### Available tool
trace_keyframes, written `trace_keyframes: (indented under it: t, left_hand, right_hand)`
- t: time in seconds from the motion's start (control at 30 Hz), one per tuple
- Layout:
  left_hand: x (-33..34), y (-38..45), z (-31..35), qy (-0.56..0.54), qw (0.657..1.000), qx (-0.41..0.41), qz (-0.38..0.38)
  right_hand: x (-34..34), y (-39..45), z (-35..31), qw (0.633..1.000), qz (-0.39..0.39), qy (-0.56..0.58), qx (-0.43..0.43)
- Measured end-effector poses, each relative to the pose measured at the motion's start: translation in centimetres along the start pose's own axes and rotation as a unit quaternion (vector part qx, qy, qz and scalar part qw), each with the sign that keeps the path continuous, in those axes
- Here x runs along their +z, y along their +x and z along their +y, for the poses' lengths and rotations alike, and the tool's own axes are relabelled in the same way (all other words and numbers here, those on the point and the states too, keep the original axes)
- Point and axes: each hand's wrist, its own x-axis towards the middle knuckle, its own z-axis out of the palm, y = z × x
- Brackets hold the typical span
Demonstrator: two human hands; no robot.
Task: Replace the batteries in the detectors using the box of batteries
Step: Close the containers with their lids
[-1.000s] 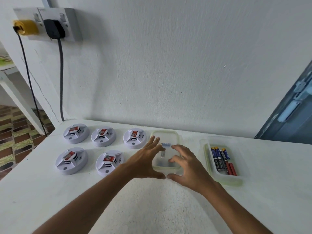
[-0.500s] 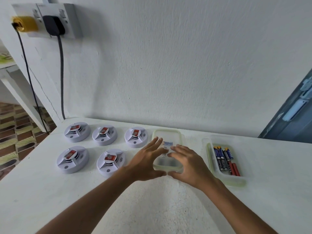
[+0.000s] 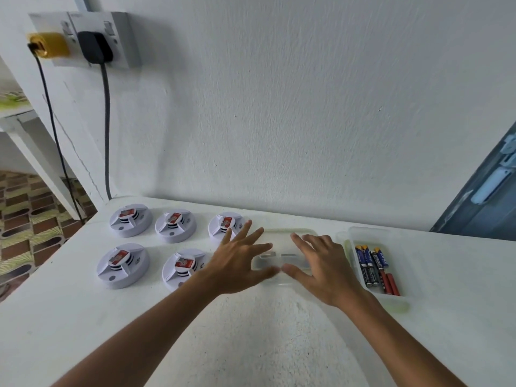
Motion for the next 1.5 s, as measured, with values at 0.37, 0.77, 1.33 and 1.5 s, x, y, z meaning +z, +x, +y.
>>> trace_keyframes:
  t: [0.37,0.77,1.33,1.5]
  left_hand:
    - [2.2,0.4,-1.5,0.003,0.993,0.071,0.091]
    - [2.5,0.8,-1.8,-0.003,0.990,0.072,0.117]
    - [1.0,0.0,1.4,-0.095,0.993,-0.003,-0.069]
    - [0.7,0.3,0.3,-0.086,0.995,0.015,-0.050]
  right_hand:
    - [0.1,-0.1,0.1,0.996,-0.070,0.049,0.005]
    - [0.1,0.2,0.1,0.998,-0.033,0.047,0.014]
    - [-1.8,-1.4,-2.4,0.984,-0.137,0.110,0.027]
    - [-1.7,-1.4,-3.4,0.995,-0.098,0.028,0.006]
